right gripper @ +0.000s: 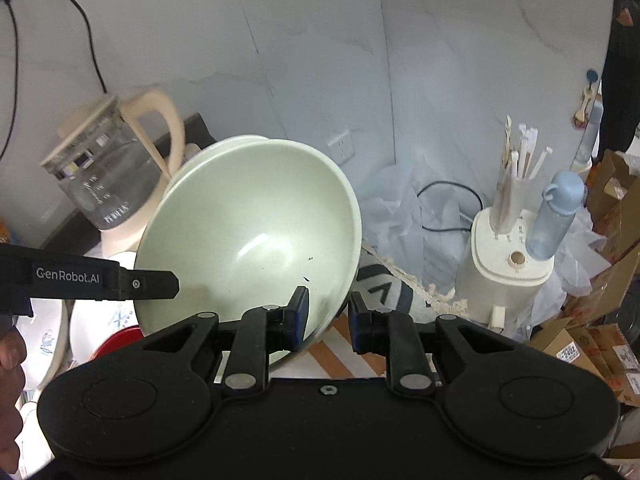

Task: Organize plates and bowls
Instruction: 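Lift the pale green bowl with both grippers and lower it into the red bowl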

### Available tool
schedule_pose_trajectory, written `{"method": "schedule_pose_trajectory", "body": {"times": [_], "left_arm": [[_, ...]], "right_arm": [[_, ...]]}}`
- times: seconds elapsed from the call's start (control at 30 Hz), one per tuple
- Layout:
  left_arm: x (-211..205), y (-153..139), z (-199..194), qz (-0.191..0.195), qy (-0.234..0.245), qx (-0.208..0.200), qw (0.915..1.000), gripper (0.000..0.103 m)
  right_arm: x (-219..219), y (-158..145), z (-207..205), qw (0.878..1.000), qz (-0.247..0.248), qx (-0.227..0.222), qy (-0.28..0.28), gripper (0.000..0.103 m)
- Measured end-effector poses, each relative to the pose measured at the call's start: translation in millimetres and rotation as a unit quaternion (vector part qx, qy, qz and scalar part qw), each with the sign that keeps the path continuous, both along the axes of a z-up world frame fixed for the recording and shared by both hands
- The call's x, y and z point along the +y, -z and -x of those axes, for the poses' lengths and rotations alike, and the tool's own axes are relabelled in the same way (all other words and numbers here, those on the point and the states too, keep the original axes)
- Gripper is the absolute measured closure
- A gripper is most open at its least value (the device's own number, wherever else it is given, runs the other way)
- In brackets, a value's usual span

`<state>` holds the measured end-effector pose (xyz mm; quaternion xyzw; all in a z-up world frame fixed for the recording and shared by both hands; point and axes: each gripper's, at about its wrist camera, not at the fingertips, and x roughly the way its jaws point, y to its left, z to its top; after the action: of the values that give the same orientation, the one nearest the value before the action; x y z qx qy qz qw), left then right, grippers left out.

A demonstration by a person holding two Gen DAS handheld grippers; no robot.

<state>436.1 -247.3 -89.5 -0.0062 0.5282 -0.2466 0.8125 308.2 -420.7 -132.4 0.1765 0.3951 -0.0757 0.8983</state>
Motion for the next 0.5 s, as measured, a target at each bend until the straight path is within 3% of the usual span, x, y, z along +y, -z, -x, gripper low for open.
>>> {"method": "schedule_pose_trajectory", "body": {"times": [0.5], "left_arm": [[54,-23,37,0.025,-0.030,-0.019,0.9991,0.091]], "right_arm": [[38,-32,26,0.999,0.019,-0.044,-0.011,0.083]]}}
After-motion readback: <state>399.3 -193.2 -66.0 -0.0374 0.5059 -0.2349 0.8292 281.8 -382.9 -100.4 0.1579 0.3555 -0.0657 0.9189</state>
